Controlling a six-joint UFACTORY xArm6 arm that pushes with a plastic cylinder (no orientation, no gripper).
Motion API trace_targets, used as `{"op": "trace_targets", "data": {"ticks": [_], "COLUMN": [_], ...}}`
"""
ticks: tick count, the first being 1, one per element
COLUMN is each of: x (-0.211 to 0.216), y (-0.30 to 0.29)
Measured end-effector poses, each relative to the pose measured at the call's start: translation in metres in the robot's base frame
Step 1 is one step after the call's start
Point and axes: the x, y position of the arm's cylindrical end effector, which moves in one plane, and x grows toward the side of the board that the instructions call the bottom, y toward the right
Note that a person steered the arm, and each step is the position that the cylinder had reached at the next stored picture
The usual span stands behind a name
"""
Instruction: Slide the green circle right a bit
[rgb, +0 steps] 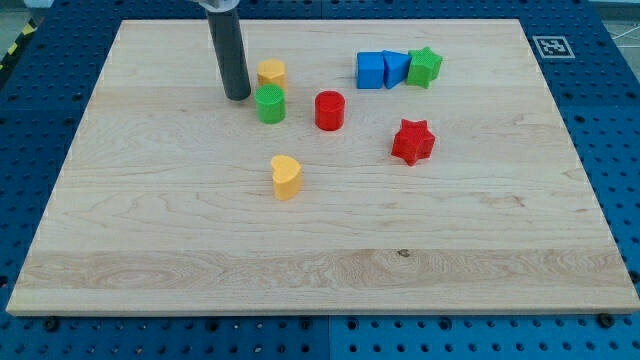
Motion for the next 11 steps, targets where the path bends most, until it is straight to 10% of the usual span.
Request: {"op": "trace_targets", "data": {"ticks": [11], "x": [0.029], "y": [0.025]}}
